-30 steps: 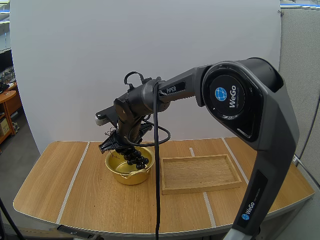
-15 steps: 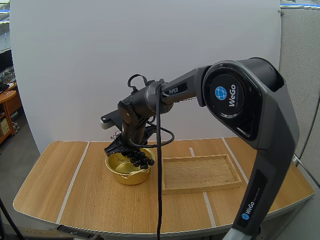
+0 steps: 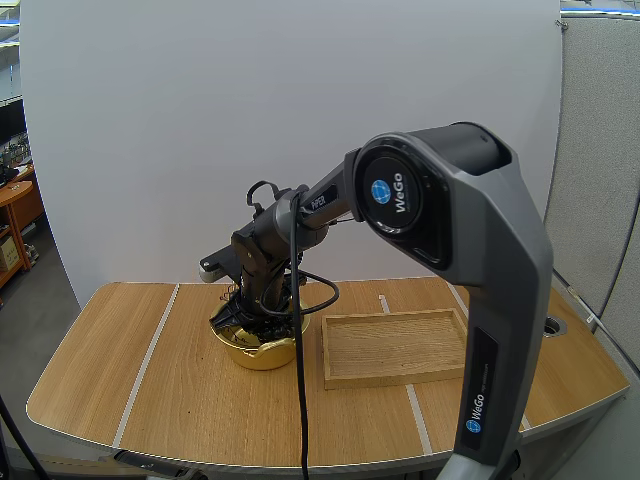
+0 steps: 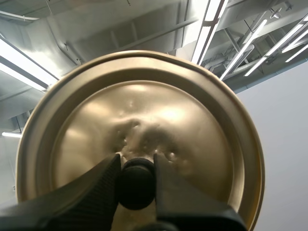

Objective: Open the pot, put the grape inside, and close it

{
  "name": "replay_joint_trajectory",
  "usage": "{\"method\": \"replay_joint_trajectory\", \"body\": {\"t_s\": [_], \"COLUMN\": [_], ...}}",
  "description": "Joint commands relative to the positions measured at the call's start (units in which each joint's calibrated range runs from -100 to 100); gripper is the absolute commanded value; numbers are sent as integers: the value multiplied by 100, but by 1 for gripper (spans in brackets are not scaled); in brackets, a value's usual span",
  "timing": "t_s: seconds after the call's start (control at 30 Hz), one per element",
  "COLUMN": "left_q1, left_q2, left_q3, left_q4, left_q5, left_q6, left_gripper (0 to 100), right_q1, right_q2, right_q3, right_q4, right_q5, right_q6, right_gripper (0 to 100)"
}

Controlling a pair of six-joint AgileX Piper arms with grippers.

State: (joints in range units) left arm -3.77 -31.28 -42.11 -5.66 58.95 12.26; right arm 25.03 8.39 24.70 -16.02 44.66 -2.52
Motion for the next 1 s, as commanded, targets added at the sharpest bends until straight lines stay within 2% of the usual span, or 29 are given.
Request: {"method": "replay_joint_trajectory", "body": {"t_s": [0.0,0.27,0.37,0.43,0.47,0.97], "left_q1": [-13,-13,-13,-13,-13,-13], "left_q2": [-9,-9,-9,-9,-9,-9], "left_q3": [-33,-33,-33,-33,-33,-33], "left_q4": [39,39,39,39,39,39], "left_q5": [-160,-160,-160,-160,-160,-160], "left_q6": [-54,-54,-54,-54,-54,-54], "left_gripper": [0,0,0,0,0,0], "right_q1": [-58,-151,-196,-223,-238,-262], "right_q2": [121,121,121,121,121,-164], "right_q3": [51,51,51,51,39,-679], "right_q4": [-66,-64,-64,-64,-69,16], "right_q5": [383,362,297,246,246,995], "right_q6": [-47,-162,-162,-162,-162,-162], "right_gripper": [0,1,39,84,100,100]}}
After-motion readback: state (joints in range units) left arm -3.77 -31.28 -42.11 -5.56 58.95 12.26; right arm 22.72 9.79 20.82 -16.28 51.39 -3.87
